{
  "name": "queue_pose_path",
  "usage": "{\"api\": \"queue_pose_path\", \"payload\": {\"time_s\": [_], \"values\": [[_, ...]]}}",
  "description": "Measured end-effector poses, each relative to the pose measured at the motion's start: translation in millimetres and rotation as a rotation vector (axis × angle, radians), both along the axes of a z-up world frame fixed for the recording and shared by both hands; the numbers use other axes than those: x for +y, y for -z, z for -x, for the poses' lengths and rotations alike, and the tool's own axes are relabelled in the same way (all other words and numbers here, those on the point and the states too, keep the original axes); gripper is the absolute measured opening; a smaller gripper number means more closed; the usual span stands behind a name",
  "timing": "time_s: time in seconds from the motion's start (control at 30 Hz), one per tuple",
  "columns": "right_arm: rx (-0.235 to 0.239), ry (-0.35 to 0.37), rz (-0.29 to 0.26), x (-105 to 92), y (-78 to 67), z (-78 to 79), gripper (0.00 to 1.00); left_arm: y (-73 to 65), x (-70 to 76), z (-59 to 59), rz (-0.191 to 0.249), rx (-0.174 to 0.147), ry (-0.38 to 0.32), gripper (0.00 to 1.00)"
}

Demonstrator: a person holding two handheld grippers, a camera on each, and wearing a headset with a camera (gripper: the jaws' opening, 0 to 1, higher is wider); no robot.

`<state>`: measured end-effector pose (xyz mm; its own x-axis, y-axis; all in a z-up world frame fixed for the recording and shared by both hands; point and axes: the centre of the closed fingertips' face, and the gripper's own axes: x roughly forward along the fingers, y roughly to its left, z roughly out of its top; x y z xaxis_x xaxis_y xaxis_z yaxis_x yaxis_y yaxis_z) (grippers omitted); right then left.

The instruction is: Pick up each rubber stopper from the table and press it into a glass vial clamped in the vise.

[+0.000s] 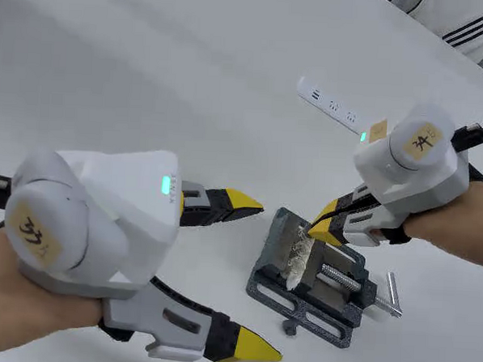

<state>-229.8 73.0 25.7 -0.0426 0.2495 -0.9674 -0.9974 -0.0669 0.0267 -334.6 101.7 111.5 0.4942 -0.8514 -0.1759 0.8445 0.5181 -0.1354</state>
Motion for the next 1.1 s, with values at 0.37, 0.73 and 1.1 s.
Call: {"api": "queue_pose_path", "payload": {"time_s": [0.37,0.73,1.1], "values": [[-0.034,0.006,-0.047,-2.1,-1.2,0.7,0.01,-0.9,3.5,4.6,-0.038,-0.002,0.006,0.78],[-0.065,0.043,-0.108,-2.2,-2.0,0.0,0.01,-4.2,1.9,7.3,-0.064,-0.008,0.011,0.77],[-0.057,0.069,-0.136,-0.9,-1.9,2.0,0.02,-0.7,4.0,16.5,-0.091,0.002,0.011,0.76]]}}
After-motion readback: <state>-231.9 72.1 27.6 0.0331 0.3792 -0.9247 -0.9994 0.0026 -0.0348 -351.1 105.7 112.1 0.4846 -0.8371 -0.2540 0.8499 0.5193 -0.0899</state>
